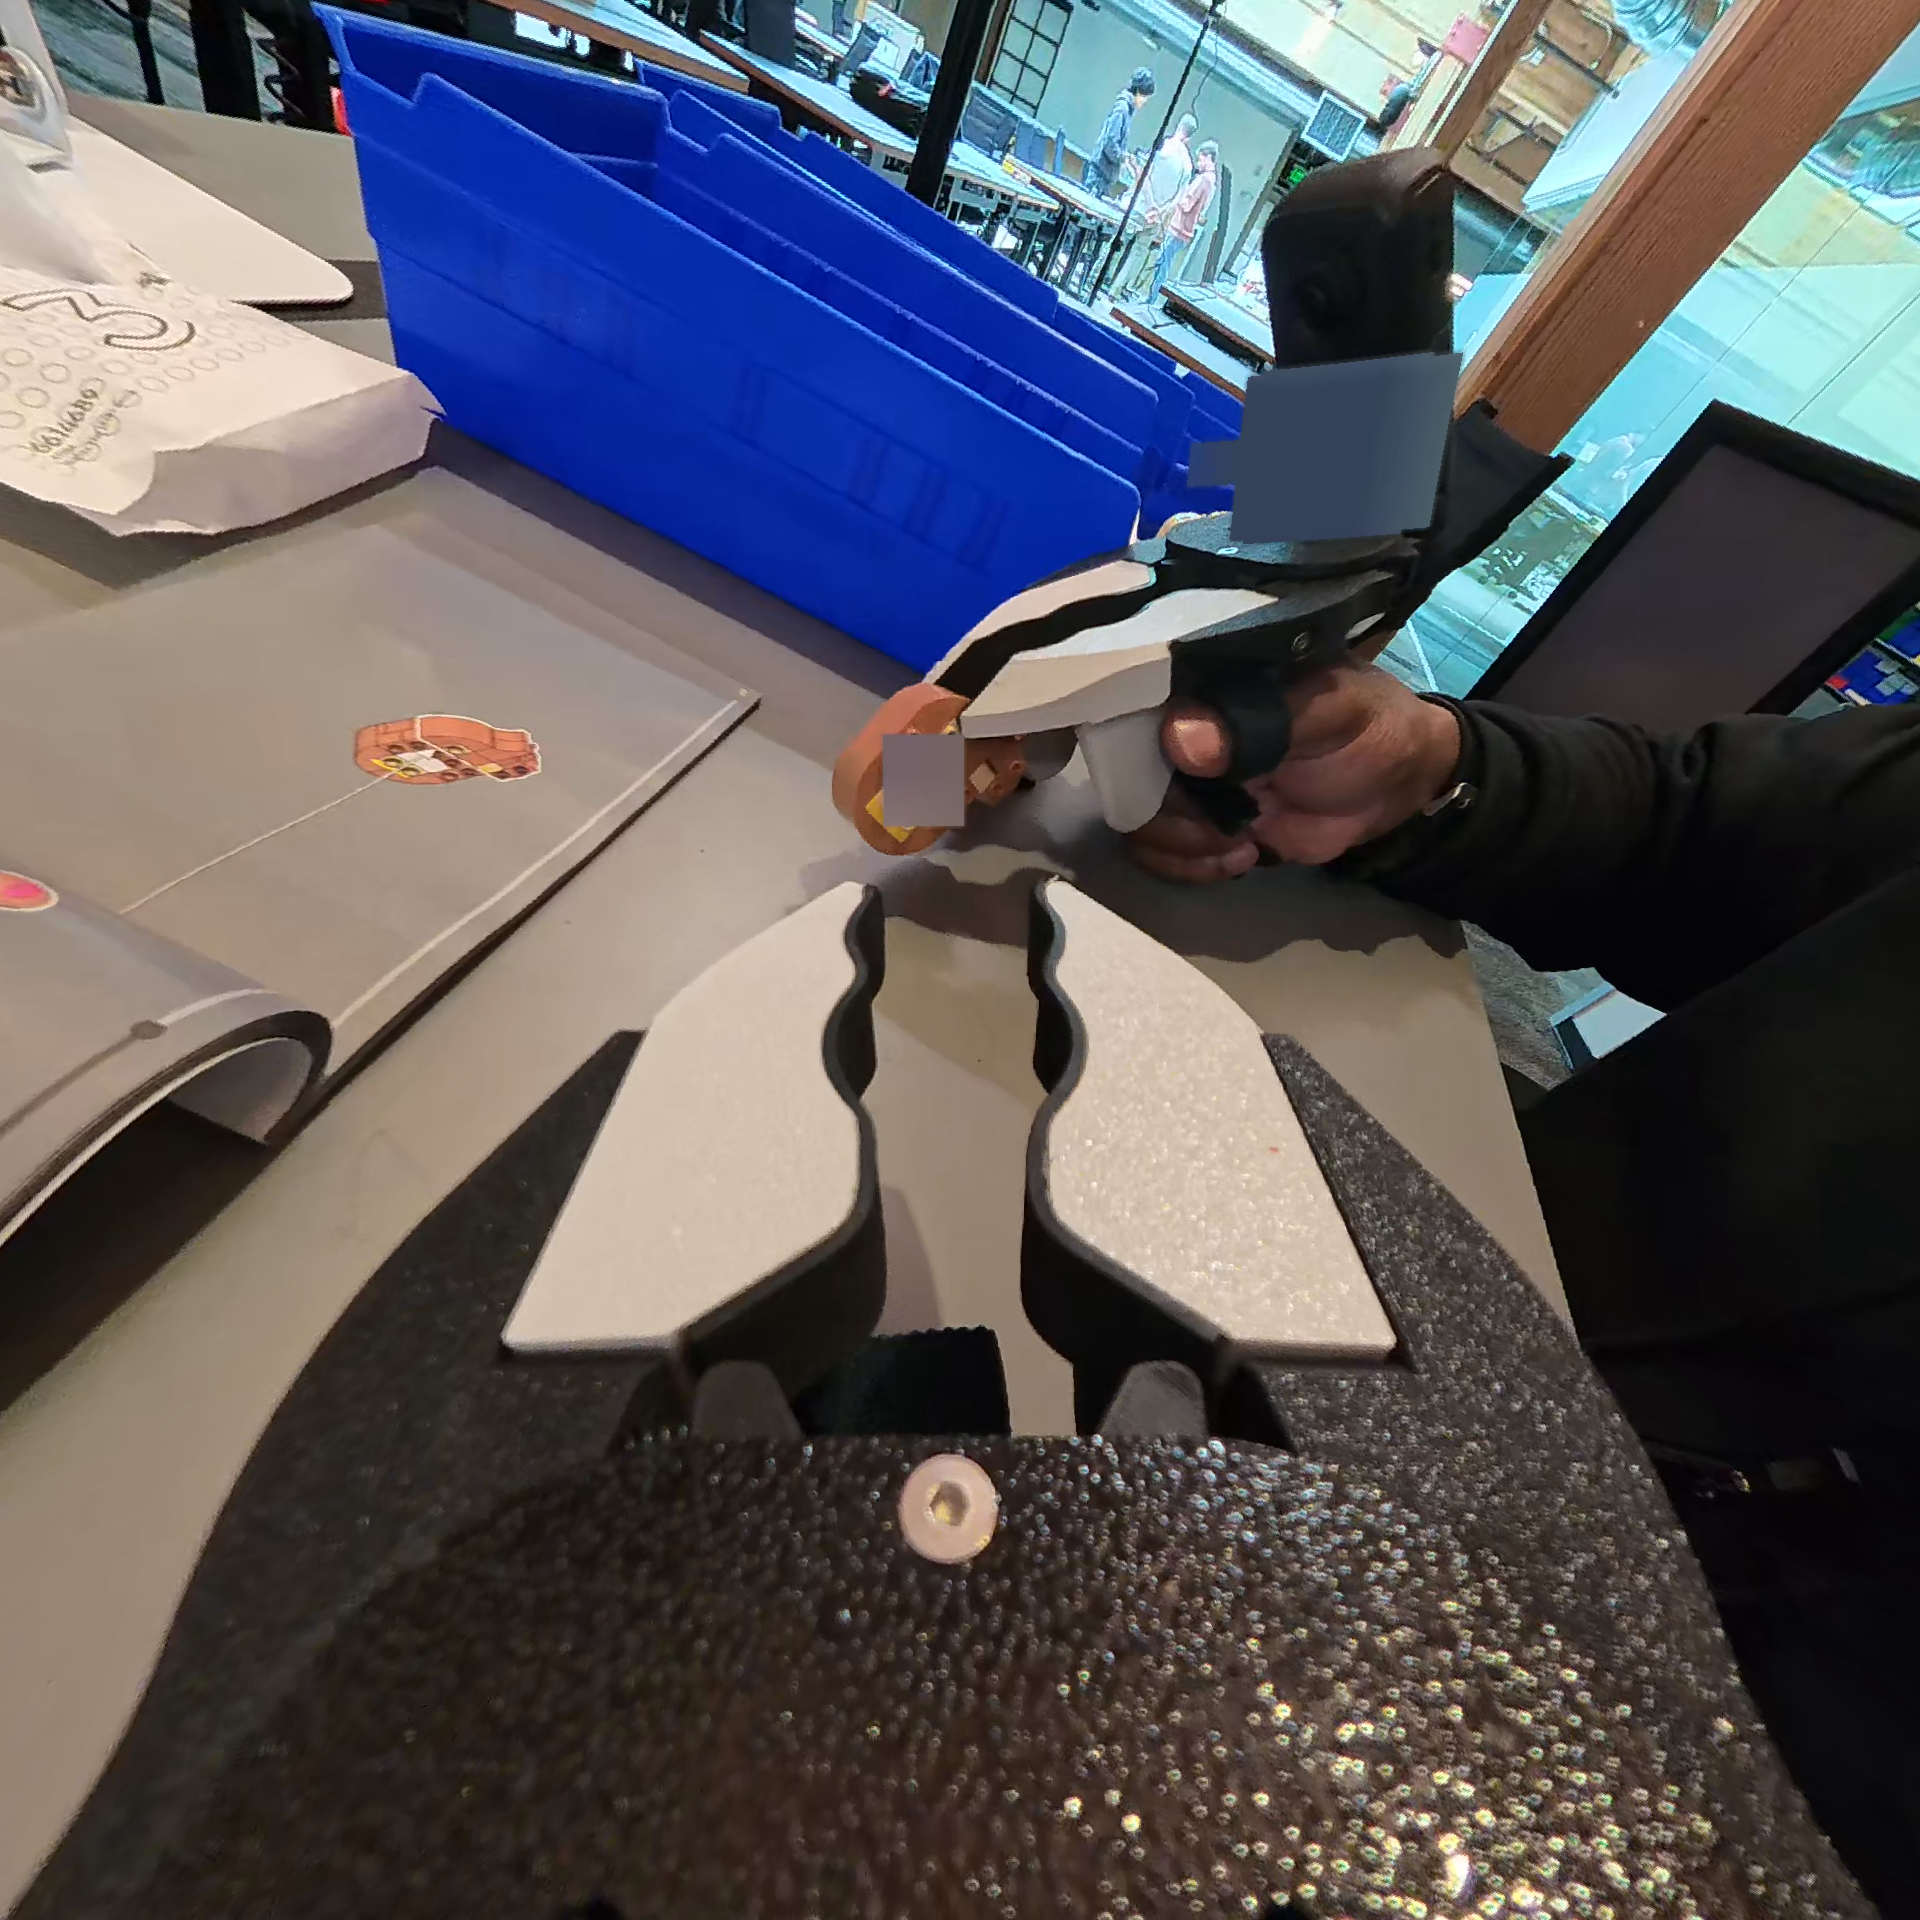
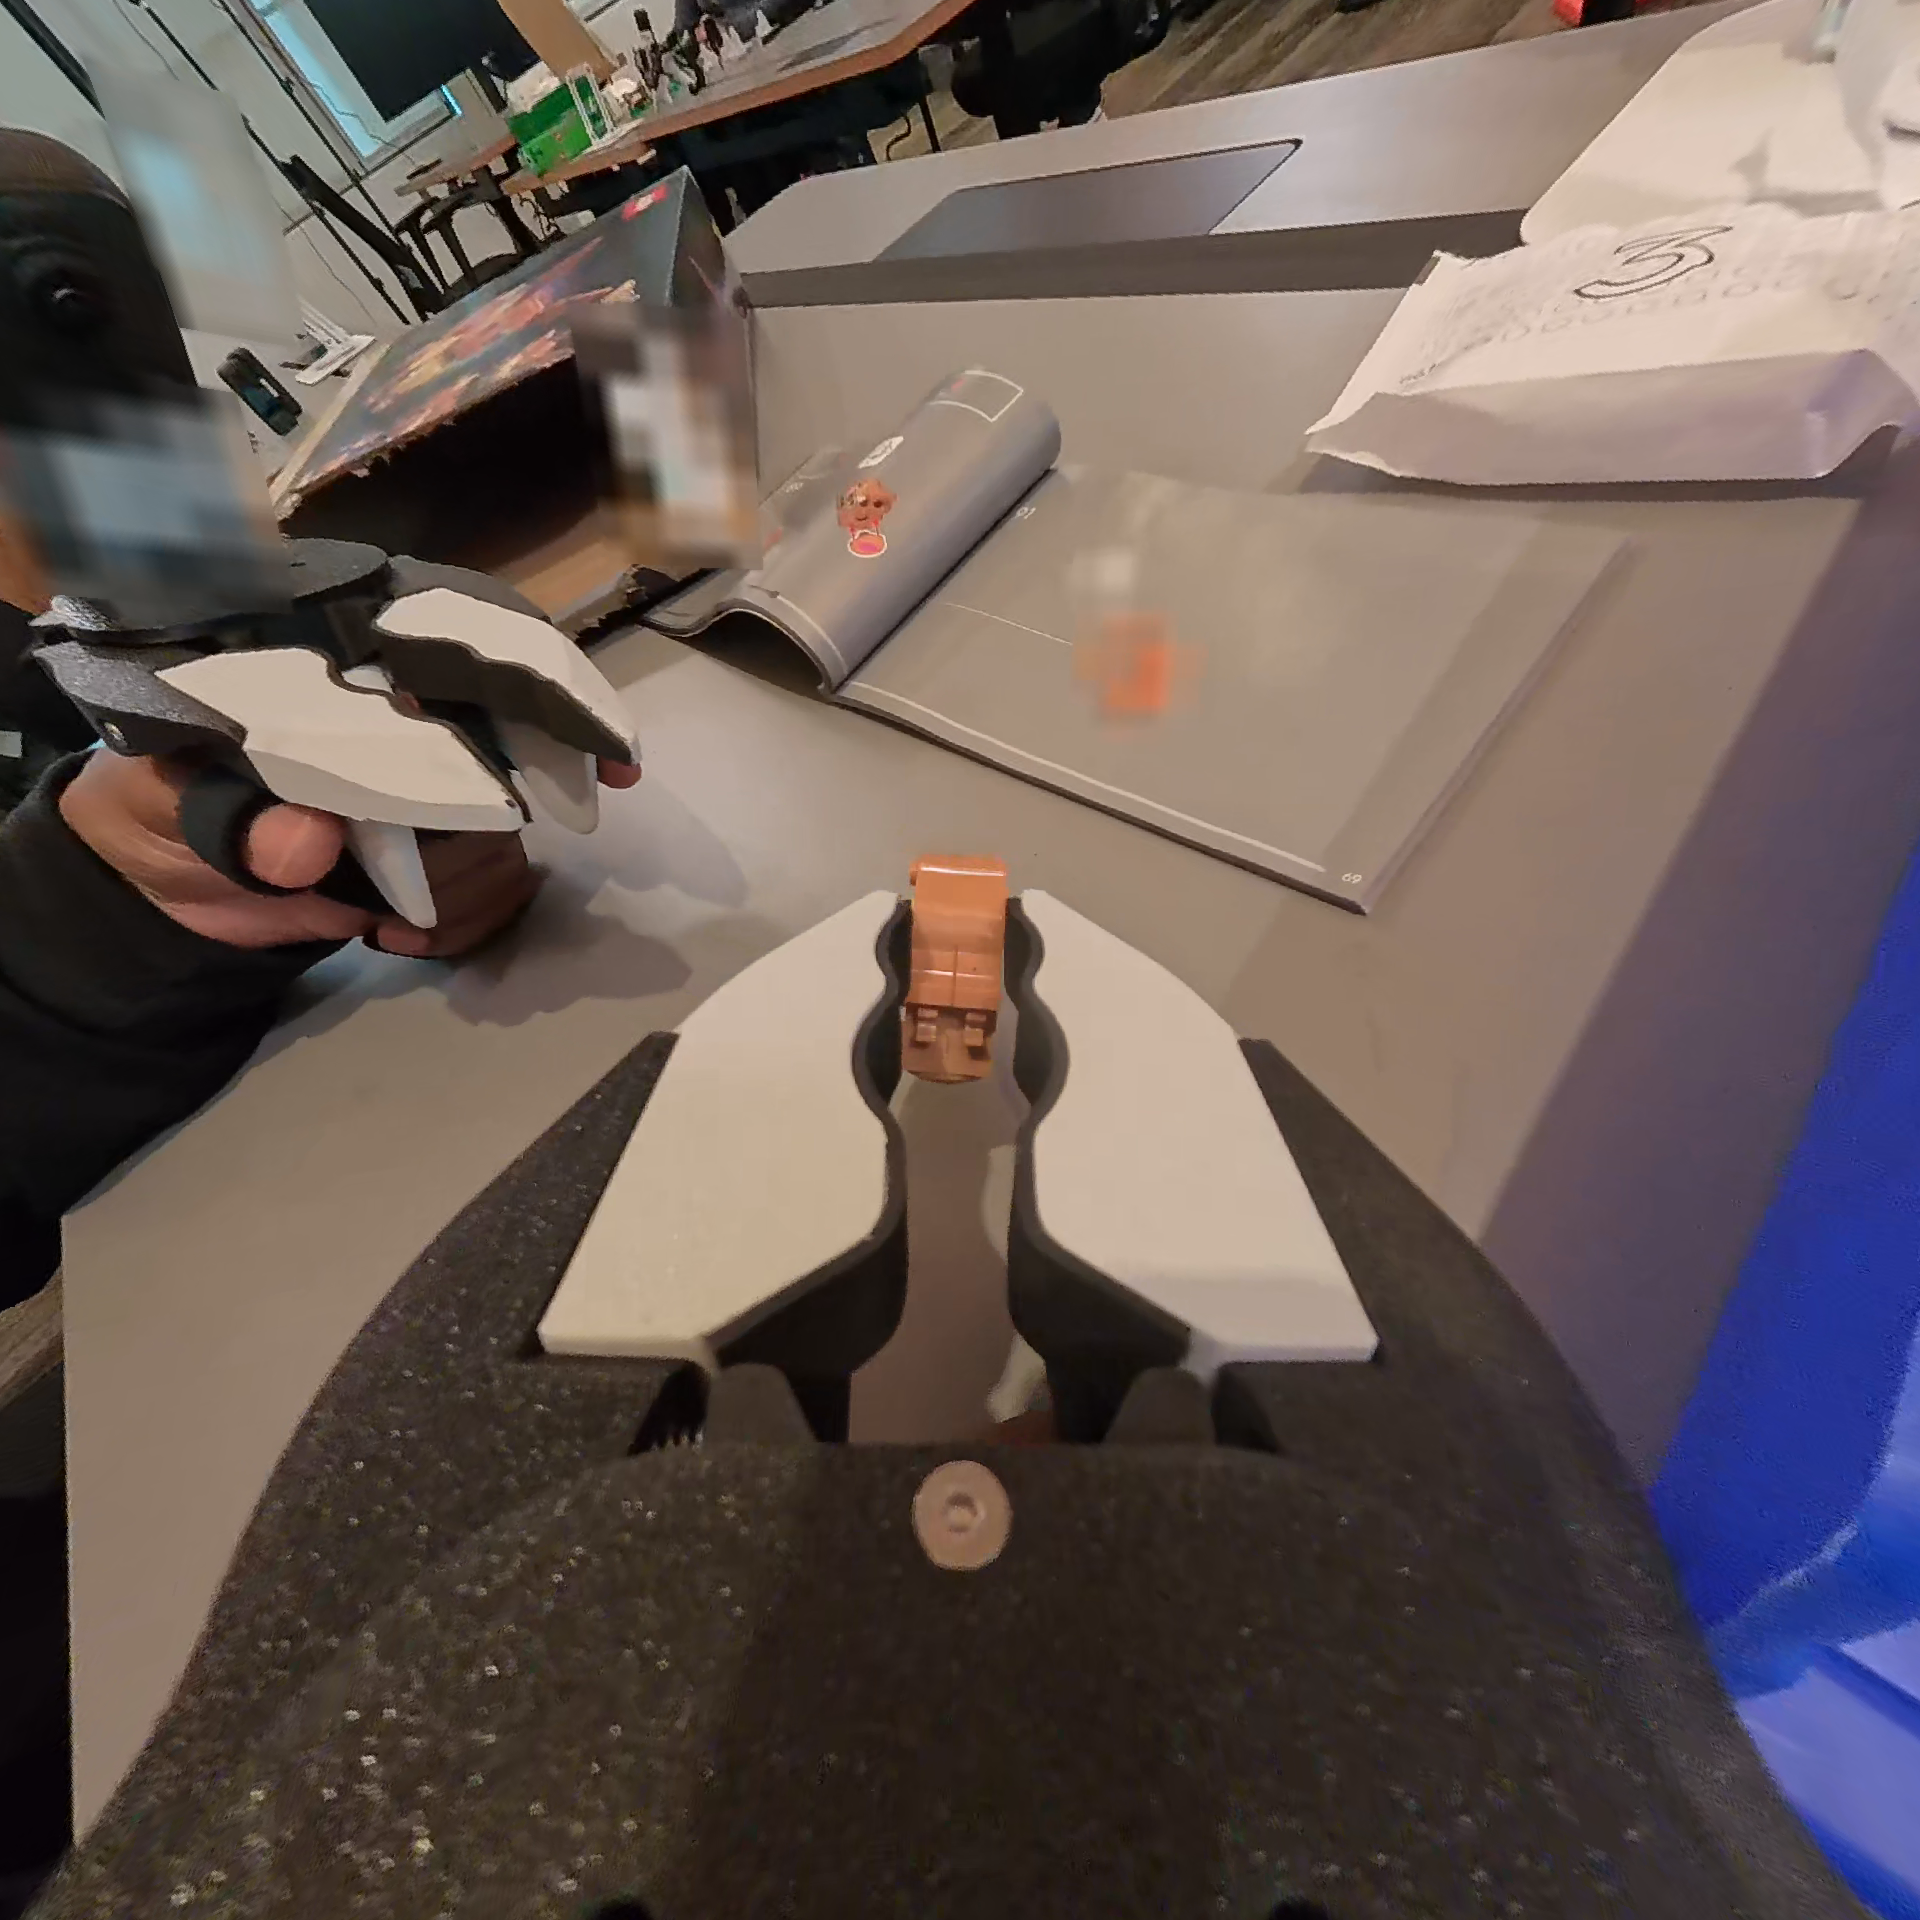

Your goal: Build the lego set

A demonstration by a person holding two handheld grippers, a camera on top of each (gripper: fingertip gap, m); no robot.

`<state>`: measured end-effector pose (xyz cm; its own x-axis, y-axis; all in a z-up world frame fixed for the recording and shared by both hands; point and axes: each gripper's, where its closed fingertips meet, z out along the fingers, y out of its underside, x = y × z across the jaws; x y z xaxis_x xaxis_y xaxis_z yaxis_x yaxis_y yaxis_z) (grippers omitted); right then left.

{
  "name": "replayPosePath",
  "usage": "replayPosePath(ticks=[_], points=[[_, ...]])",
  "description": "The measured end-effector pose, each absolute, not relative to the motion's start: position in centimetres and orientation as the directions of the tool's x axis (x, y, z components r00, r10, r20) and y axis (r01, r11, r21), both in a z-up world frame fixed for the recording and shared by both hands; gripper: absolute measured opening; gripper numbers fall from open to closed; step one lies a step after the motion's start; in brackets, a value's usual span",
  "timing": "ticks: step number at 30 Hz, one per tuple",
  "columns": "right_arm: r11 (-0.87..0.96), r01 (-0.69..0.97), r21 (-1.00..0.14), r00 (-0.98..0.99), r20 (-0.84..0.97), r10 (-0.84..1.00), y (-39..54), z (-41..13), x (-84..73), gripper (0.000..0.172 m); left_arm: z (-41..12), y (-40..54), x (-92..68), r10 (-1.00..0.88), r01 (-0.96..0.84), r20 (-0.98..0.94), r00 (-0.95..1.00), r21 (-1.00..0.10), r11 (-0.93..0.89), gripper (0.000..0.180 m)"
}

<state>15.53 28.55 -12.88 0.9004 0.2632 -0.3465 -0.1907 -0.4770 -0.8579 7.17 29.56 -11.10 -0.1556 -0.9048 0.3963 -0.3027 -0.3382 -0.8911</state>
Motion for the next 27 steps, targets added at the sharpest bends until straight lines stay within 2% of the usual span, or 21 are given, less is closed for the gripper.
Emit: replayPosePath(ticks=[4, 10, 14, 27], points=[[-0.487, -0.162, -0.858, 0.911, -0.320, 0.260, 28.5, -13.1, 15.6, 0.016, -11.1, 29.5, 7.2, -0.905, -0.303, 0.395, -0.156, -0.891, -0.337, 0.025], [-0.503, 0.031, -0.864, 0.953, -0.126, 0.275, 28.2, -14.1, 15.9, 0.016, -11.1, 29.5, 7.2, -0.909, -0.303, 0.387, -0.154, -0.894, -0.329, 0.024], [-0.503, 0.087, -0.860, 0.948, -0.083, 0.306, 27.8, -14.3, 15.5, 0.016, -11.1, 29.6, 7.2, -0.922, -0.301, 0.359, -0.144, -0.904, -0.304, 0.024], [-0.549, 0.085, -0.832, 0.952, -0.094, 0.290, 25.8, -15.2, 16.1, 0.016, -12.3, 30.6, 7.2, -0.997, -0.358, 0.018, -0.074, -0.934, 0.010, 0.026]])
